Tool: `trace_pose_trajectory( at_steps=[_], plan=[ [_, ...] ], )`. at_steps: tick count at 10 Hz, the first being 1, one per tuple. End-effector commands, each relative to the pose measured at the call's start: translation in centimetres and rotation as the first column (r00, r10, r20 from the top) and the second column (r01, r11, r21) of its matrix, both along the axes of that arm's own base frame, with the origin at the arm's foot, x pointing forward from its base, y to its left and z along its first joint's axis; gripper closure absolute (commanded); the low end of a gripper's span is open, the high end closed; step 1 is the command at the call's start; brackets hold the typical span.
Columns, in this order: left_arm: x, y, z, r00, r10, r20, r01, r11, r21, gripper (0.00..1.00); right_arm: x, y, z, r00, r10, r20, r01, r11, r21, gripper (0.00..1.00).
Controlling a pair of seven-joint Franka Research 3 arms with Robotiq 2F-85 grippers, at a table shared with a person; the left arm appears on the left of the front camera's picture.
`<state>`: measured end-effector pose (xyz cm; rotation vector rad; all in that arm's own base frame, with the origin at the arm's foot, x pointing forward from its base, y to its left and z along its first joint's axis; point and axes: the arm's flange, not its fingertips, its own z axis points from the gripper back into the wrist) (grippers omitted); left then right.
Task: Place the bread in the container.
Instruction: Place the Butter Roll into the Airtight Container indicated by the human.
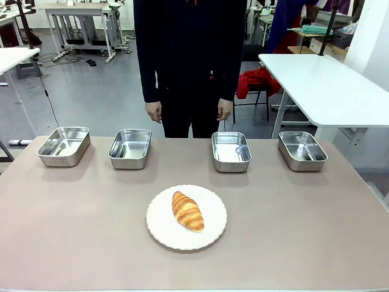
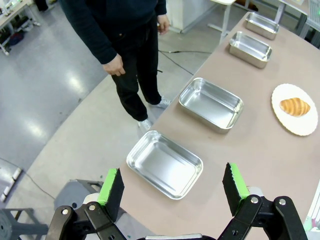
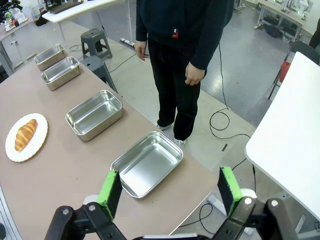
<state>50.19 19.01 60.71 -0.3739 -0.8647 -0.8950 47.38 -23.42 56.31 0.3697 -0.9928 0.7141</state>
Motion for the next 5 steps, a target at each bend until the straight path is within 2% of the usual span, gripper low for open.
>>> trace_pose_trajectory(
  at_steps=[1, 5],
  plan=[
    [0.03, -0.02, 0.01, 1.000, 0.008, 0.008, -0.008, 1.000, -0.014, 0.00, 0.02, 0.16, 0.17, 1.000, 0.003, 0.004, -0.003, 1.000, 0.000, 0.00],
    [0.03, -0.02, 0.01, 1.000, 0.008, 0.008, -0.008, 1.000, -0.014, 0.00, 0.02, 0.16, 0.17, 1.000, 0.003, 0.004, -0.003, 1.000, 0.000, 0.00]
  ],
)
